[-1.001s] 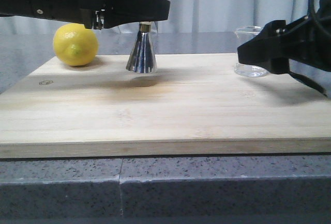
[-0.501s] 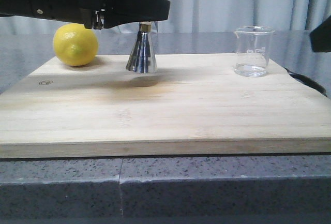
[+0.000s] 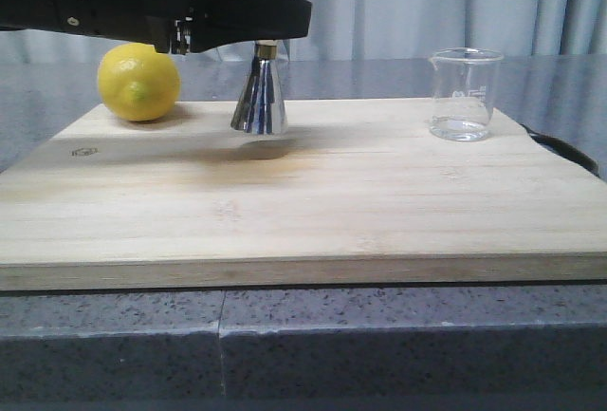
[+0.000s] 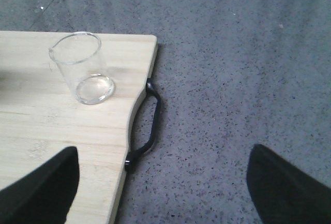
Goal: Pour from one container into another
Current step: 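Set the beaker down, open the right gripper and withdraw, then lower the filled jigger onto the board with the left gripper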
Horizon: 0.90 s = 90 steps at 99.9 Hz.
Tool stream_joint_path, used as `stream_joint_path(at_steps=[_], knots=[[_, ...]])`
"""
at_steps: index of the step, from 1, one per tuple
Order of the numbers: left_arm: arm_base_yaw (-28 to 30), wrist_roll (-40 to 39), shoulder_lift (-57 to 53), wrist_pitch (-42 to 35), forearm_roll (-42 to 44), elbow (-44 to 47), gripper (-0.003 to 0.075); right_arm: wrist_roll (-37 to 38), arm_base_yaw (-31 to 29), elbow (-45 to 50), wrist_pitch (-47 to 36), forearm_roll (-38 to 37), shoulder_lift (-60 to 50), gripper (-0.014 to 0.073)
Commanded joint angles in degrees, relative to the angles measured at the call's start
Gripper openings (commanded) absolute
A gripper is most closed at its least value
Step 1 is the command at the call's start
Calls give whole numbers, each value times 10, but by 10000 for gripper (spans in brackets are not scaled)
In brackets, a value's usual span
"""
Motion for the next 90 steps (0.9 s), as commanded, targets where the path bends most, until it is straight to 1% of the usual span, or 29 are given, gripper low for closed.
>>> stream_joint_path(at_steps=[1, 90], knots=[[-5, -4, -22, 57, -49, -17, 185, -1, 1, -15, -30, -8, -4, 575], [-5, -4, -21, 58, -49, -17, 185, -1, 1, -15, -30, -25, -4, 575]])
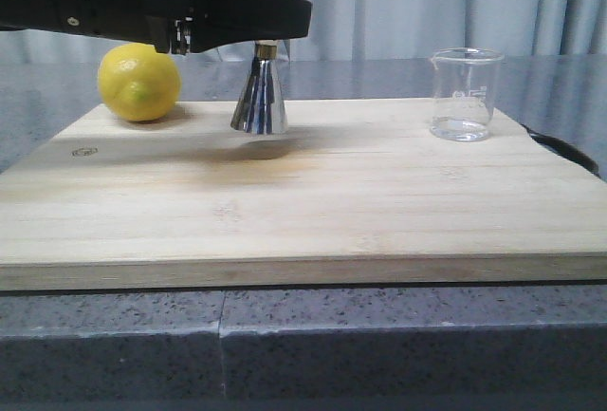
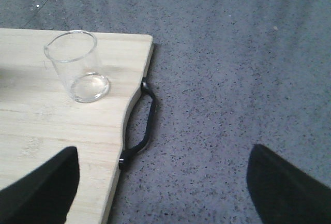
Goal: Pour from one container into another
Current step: 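Lower the filled jigger onto the board with the left gripper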
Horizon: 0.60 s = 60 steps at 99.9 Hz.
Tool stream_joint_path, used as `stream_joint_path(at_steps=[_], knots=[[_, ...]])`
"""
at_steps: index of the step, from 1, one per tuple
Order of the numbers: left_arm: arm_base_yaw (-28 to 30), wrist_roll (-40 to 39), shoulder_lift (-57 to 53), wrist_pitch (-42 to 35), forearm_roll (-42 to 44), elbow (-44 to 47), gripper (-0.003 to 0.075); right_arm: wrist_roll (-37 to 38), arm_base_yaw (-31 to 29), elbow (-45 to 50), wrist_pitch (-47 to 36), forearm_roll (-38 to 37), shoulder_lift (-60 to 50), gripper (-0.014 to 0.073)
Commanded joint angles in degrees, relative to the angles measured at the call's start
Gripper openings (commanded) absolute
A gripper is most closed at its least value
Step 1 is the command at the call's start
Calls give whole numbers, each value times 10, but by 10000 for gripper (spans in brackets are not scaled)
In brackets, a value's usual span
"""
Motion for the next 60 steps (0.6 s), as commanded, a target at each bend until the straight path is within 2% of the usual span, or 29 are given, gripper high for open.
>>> stream_joint_path(at_steps=[1, 39, 60], knots=[[-5, -4, -21, 58, -49, -17, 185, -1, 1, -15, -37, -13, -1, 575], [-5, 2, -20, 33, -47, -16, 185, -1, 1, -15, -37, -13, -1, 575], [-5, 3, 7, 46, -50, -16, 185, -1, 1, -15, -39, -13, -1, 575]])
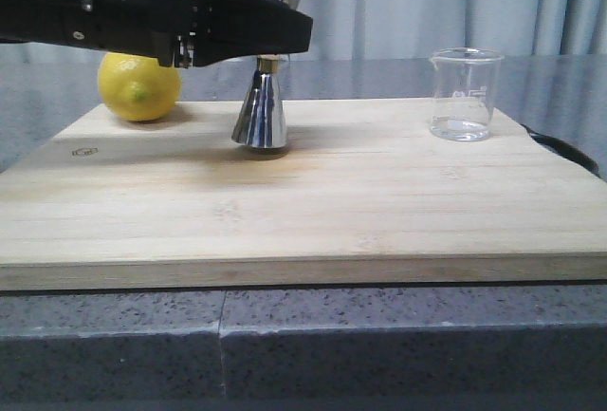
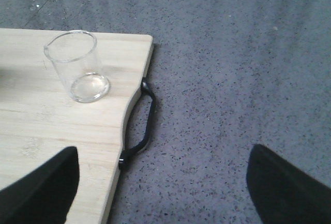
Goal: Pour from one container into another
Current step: 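Lower the filled jigger onto the board with the left gripper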
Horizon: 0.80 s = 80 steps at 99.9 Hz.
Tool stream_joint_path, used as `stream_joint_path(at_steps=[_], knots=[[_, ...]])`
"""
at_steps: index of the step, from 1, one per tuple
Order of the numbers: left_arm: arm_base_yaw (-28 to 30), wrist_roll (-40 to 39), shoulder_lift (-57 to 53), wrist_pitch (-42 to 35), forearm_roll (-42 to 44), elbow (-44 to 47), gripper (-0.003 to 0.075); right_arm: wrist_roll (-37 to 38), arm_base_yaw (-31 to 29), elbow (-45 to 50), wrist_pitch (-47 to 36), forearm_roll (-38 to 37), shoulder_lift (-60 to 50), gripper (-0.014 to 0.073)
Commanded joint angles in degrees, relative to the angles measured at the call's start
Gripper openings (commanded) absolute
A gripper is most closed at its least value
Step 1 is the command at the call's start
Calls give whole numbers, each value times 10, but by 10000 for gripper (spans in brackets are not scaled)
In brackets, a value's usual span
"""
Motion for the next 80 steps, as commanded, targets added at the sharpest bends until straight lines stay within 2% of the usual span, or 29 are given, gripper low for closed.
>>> stream_joint_path(at_steps=[1, 7, 80], knots=[[-5, 2, -11, 47, -50, -16, 185, -1, 1, -15, -39, -13, -1, 575], [-5, 2, -1, 65, -50, -16, 185, -1, 1, -15, -39, -13, -1, 575], [-5, 26, 0, 65, -50, -17, 186, -1, 1, -15, -41, -13, -1, 575]])
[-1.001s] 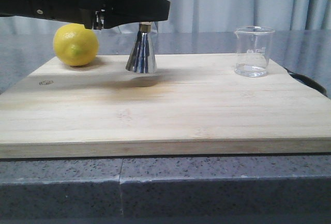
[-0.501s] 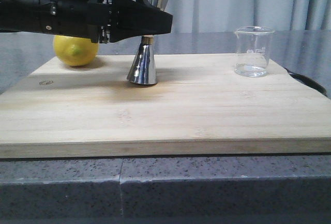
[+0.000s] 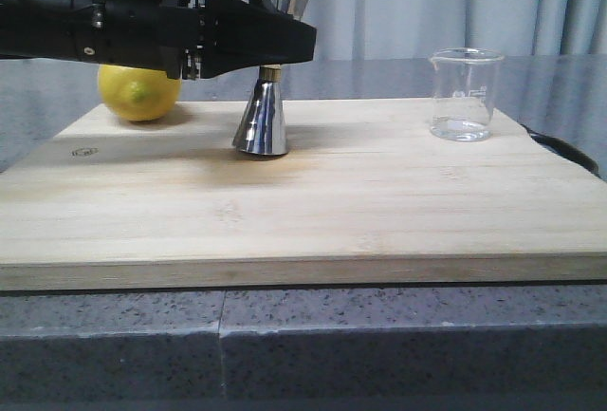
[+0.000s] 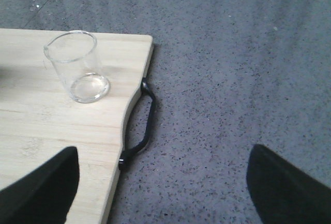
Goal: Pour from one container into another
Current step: 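Lower the filled jigger onto the board with the left gripper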
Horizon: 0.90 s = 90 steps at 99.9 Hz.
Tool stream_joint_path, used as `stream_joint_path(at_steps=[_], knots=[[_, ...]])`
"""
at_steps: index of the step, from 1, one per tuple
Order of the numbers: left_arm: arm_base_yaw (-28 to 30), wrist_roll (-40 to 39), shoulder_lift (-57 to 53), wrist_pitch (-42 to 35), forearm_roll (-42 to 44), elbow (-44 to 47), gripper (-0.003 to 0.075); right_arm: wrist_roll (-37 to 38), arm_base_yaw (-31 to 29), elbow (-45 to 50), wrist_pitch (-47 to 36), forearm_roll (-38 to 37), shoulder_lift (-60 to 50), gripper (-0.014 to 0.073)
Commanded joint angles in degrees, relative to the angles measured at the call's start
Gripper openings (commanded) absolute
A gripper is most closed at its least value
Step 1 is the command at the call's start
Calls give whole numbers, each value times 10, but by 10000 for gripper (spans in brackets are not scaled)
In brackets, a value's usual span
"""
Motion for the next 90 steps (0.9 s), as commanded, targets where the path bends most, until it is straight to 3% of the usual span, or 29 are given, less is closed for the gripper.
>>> stream_joint_path(at_steps=[1, 64, 90], knots=[[-5, 12, -20, 50, -35, -14, 186, -1, 1, -15, -41, -12, -1, 575], [-6, 10, -20, 50, -31, -29, 186, -1, 1, -15, -46, -12, -1, 575], [-6, -15, -20, 44, 12, -29, 186, -1, 1, -15, -46, -12, -1, 575]])
